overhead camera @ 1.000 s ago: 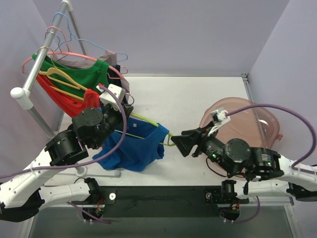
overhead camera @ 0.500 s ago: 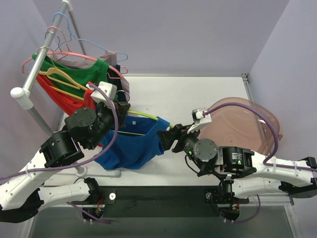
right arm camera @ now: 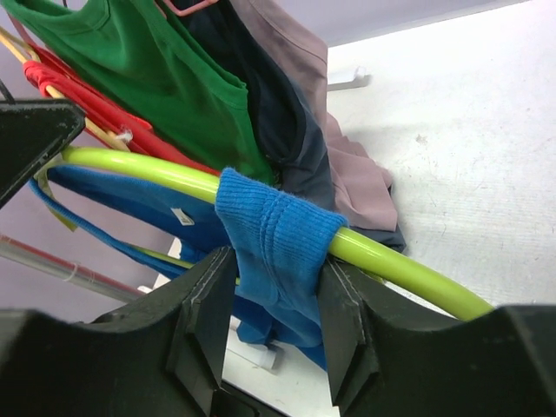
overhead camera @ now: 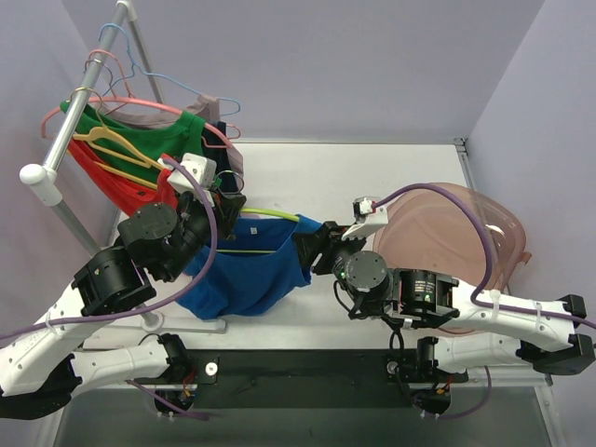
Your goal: Remove the tank top from the hanger
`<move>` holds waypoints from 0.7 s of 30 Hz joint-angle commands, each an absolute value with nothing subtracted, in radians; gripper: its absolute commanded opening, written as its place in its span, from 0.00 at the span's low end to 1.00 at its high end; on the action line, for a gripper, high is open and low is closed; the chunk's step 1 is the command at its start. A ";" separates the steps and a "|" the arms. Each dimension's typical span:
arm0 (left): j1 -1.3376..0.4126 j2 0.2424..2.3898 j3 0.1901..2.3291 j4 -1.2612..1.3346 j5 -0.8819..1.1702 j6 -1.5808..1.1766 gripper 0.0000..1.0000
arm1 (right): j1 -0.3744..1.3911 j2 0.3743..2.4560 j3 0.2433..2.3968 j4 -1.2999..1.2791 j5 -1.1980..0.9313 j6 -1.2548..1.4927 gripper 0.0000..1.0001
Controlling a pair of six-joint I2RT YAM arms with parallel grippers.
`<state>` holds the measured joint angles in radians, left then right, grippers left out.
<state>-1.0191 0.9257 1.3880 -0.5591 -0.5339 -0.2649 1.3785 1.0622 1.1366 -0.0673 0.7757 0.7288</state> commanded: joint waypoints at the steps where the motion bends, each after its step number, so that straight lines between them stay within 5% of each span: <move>1: -1.017 0.902 1.397 -0.462 -0.500 -0.288 0.00 | 1.358 1.058 1.117 -0.008 0.822 0.767 0.37; 3: -1.017 0.904 1.394 -0.462 -0.500 -0.290 0.00 | 1.353 1.049 1.100 0.020 0.819 0.769 0.32; 7: -1.017 0.904 1.393 -0.463 -0.506 -0.279 0.00 | 1.345 1.026 1.088 0.023 0.808 0.764 0.00; 21: -1.017 0.877 1.381 -0.491 -0.601 -0.238 0.00 | 1.345 0.651 0.884 -0.113 0.807 0.808 0.00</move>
<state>-1.0195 0.9009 1.3621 -0.5480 -0.5476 -0.2634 1.3533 0.7612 0.9325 -0.0586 0.7437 0.7532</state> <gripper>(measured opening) 0.050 0.065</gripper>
